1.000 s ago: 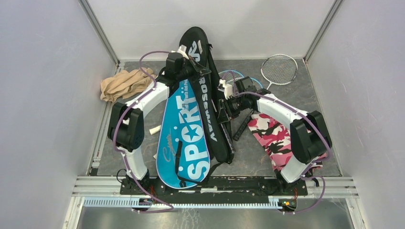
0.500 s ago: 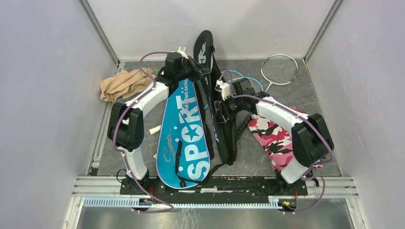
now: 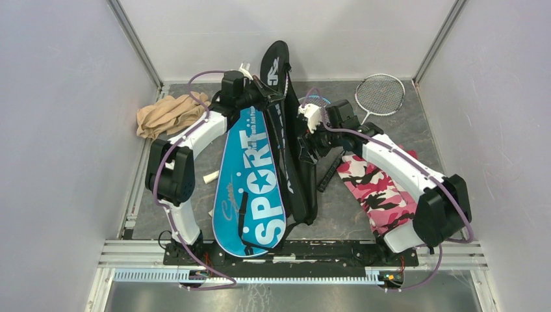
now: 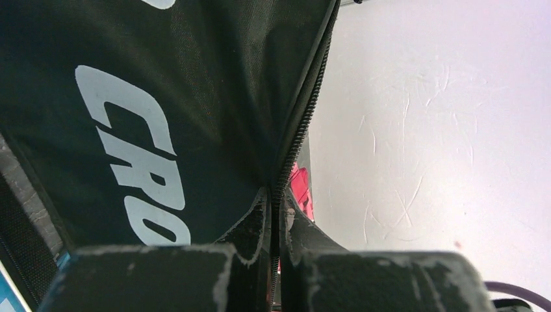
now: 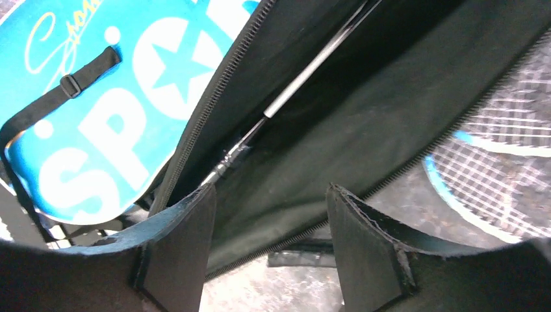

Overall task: Pack up the badminton gear
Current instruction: Place the racket in the racket bag, then pick up the racket from the center of the board.

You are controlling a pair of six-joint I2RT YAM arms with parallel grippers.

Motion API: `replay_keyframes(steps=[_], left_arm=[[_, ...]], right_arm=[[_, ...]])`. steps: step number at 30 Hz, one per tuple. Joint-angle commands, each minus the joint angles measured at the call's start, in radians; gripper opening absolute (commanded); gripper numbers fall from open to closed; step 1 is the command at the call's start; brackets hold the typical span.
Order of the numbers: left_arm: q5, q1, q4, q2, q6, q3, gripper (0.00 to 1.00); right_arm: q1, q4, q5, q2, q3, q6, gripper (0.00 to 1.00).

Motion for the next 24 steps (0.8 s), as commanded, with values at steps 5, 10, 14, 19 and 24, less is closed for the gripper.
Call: replay_keyframes(steps=[5, 10, 14, 19, 24], left_arm=[[0.094, 0.01, 0.085, -0.06, -0.026, 0.05, 0.02], [0.142, 0.02, 0.012, -0.091, 0.066, 0.105, 0.02], [0.138, 0.025, -0.08, -0.137, 0.125, 0.139, 0.02], [0.148, 0.027, -0.137, -0.192, 0.123, 0.139, 0.02], [0.16, 0.027, -0.128, -0.238, 0.095, 0.11, 0.02]], right_arm=[[-0.007, -0.036, 0.202, -0.136, 0.078, -0.136, 0.73], [-0.059, -0.002, 0.332, -0.175, 0.067, -0.137, 0.75], [-0.178, 0.072, 0.409, -0.174, 0.024, -0.096, 0.77], [-0.351, 0.125, 0.376, -0.059, 0.051, -0.027, 0.76], [-0.427, 0.171, 0.372, 0.106, 0.112, 0.049, 0.74]])
